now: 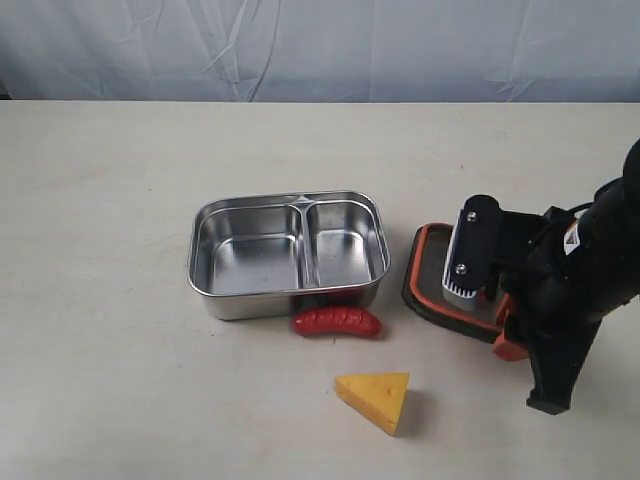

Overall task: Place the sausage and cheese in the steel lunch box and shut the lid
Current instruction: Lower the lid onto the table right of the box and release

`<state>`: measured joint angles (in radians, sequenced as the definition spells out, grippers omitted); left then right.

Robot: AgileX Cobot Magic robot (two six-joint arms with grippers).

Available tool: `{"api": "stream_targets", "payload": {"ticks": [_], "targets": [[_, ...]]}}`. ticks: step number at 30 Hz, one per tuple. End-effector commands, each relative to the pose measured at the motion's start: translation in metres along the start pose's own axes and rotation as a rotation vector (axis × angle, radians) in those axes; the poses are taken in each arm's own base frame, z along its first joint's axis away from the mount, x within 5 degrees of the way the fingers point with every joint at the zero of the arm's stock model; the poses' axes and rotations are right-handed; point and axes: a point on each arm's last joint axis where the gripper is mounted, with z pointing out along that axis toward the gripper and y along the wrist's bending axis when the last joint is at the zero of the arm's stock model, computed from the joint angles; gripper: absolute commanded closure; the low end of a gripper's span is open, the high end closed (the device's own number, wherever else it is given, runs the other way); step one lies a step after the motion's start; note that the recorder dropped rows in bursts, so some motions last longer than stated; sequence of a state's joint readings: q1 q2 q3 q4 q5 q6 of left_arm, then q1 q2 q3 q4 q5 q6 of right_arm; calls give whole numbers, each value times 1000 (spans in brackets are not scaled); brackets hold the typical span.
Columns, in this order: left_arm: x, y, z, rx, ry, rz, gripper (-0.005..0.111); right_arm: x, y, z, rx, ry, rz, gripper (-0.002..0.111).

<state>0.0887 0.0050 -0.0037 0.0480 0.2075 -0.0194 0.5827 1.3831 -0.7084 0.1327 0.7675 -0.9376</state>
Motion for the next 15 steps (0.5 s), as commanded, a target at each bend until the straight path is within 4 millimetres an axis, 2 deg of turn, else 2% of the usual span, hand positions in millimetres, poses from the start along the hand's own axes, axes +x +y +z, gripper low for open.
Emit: {"api": "stream_targets", "payload": {"ticks": [1,6,11,15], "targets": [[0,0,0,2,-14,0,107,1,0,7,-23,21,43,61],[0,0,0,2,-14,0,107,-2,-1,2,1,-19,139,59],[0,0,0,2,-14,0,107,-20,-1,0,-38,-216,359,59],[0,0,0,2,-14,0,107,-29,-6,4,-45,-307,488,59]]}}
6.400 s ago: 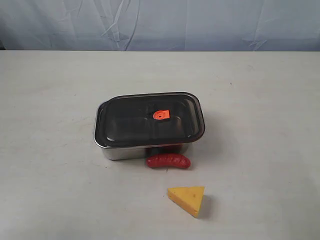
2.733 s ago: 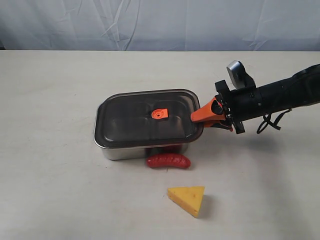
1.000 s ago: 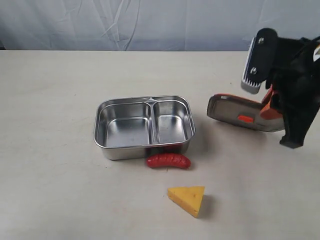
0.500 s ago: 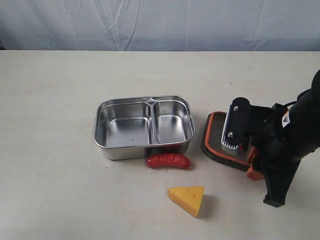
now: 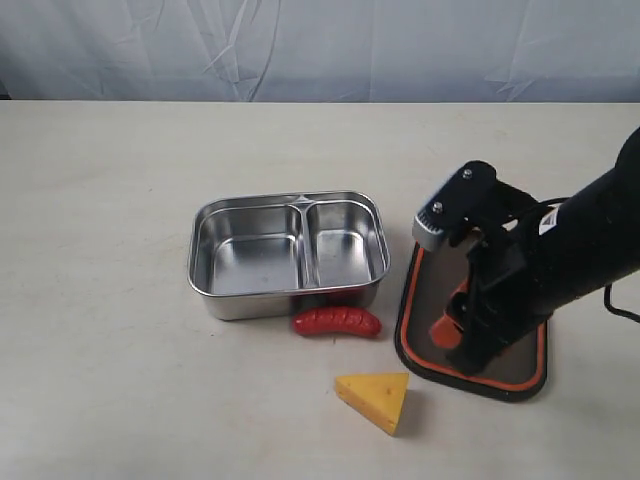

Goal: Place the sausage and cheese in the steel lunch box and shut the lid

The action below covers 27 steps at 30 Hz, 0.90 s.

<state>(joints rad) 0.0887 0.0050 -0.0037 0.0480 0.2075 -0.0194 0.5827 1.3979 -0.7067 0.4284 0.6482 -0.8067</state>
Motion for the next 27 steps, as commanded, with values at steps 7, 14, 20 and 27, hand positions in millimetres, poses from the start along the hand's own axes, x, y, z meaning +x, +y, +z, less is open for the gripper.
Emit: {"api": "stream_targets", "payload": {"ticks": [7,14,20,27], "targets": [[0,0,0,2,-14,0,107,-15,3,34,-25,-69,151,59],[0,0,0,2,-14,0,107,-24,13,62,18,-84,128,59],[0,0,0,2,-14,0,107,-25,9,80,59,-106,210,59],[0,0,0,2,-14,0,107,-21,6,94,71,-78,244,59]]}}
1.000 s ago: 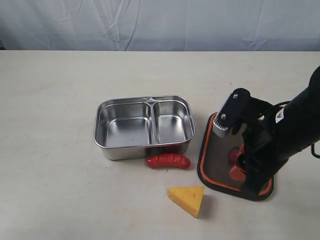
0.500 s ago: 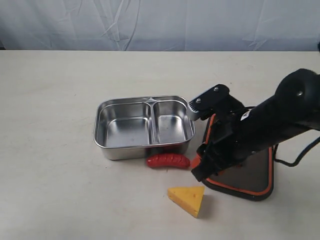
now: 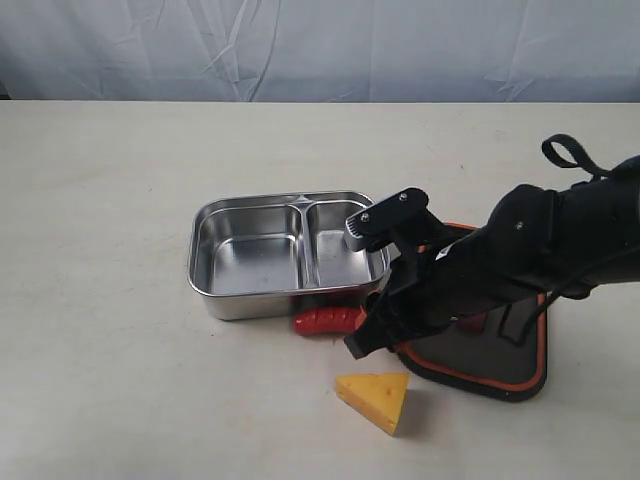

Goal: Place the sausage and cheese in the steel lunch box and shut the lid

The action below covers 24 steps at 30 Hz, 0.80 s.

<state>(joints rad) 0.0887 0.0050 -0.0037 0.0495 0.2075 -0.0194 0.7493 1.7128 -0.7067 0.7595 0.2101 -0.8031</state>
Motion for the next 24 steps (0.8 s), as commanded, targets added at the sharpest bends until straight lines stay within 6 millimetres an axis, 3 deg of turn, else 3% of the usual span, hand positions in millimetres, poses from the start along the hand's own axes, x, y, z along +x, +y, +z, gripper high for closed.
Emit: {"api": "stream_targets", "payload": {"ticks": [1,15,24], "targets": [[0,0,0,2,-14,-1,107,2,-2,7,11,12,16,59],[0,0,0,2,-14,-1,107,2,-3,8,25,2,16,59],[0,0,0,2,-14,-1,107,-5,-2,22,5,24,31,59]]}}
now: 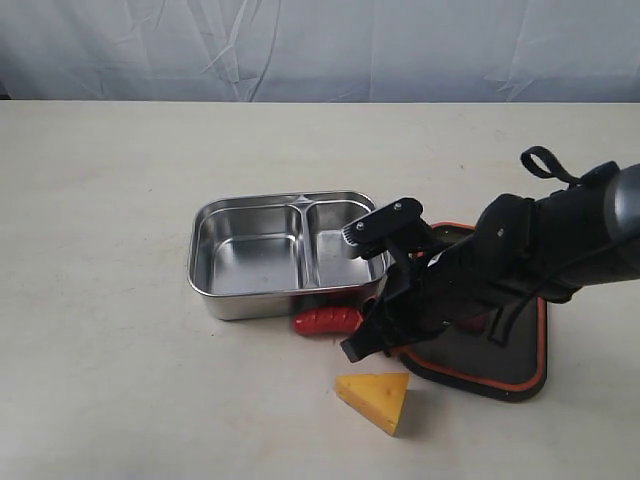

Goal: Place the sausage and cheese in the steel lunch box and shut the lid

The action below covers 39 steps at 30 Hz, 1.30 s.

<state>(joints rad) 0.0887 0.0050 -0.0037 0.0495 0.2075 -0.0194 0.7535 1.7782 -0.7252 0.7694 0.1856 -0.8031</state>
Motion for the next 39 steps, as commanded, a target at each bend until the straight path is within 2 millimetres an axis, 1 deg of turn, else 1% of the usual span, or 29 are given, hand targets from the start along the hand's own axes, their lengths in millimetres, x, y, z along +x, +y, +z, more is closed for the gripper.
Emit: {"api": "stream_targets", "payload": {"ticks": [1,6,11,13,16,17,19,20,23,28,32,39], "targets": [[0,0,0,2,-14,-1,107,-9,1,7,-8,-9,26,59],[0,0,0,2,-14,-1,107,-14,1,12,-20,-4,38,59],[0,0,0,2,-14,-1,107,-8,2,19,-40,41,50,59],[0,0,0,2,-14,-1,107,-6,3,22,-49,57,51,62],[0,0,0,2,-14,-1,107,-4,3,23,-56,69,52,74],[0,0,0,2,-14,-1,107,-4,3,23,-59,72,52,81],[0,0,0,2,-14,-1,107,-4,4,23,-64,77,52,91],[0,0,0,2,-14,-1,107,-3,4,23,-71,83,52,98],[0,0,0,2,-14,-1,107,-1,7,22,-101,110,46,109],[0,0,0,2,-14,-1,107,3,10,22,-138,152,20,109],[0,0,0,2,-14,-1,107,3,10,21,-138,149,17,109],[0,0,0,2,-14,-1,107,-5,12,10,-137,99,39,109]]}}
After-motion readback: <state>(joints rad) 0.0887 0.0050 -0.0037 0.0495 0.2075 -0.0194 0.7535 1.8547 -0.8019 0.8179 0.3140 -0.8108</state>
